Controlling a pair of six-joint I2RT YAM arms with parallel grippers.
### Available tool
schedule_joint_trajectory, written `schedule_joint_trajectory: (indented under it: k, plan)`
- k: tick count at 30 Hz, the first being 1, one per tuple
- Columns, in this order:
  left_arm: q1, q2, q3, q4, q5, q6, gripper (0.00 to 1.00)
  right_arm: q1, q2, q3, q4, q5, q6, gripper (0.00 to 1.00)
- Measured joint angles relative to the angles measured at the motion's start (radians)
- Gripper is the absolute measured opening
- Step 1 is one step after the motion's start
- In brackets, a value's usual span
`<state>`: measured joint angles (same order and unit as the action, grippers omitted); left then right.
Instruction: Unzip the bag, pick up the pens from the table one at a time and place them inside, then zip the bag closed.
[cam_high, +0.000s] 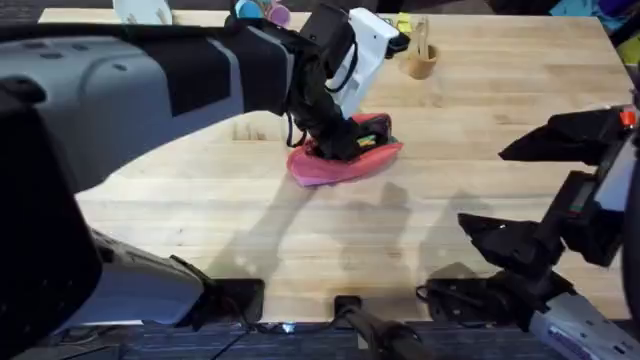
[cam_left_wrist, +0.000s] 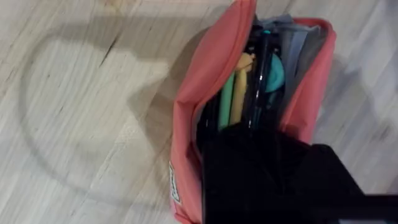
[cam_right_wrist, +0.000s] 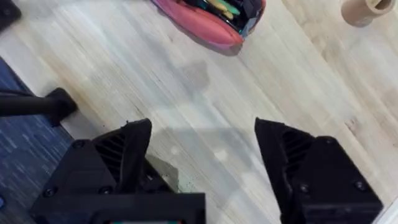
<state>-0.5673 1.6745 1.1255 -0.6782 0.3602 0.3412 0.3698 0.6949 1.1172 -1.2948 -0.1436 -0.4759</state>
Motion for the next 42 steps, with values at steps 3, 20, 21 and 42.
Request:
schedule_joint_trajectory:
  k: [3, 20, 21, 42]
  plan:
    - [-0.006, 0.000, 0.000, -0.001, -0.025, 0.027, 0.043, 0.000, 0.000, 0.000, 0.000, 0.000, 0.000, 0.996]
    - [-0.009, -0.001, 0.025, 0.002, -0.097, 0.163, 0.043, 0.000, 0.000, 0.000, 0.000, 0.000, 0.000, 0.996]
    - [-0.009, -0.001, 0.029, 0.006, -0.106, 0.165, 0.043, 0.000, 0.000, 0.000, 0.000, 0.000, 0.000, 0.996]
    - [-0.002, 0.000, 0.035, -0.034, -0.181, 0.232, 0.949, 0.000, 0.000, 0.000, 0.000, 0.000, 0.000, 0.996]
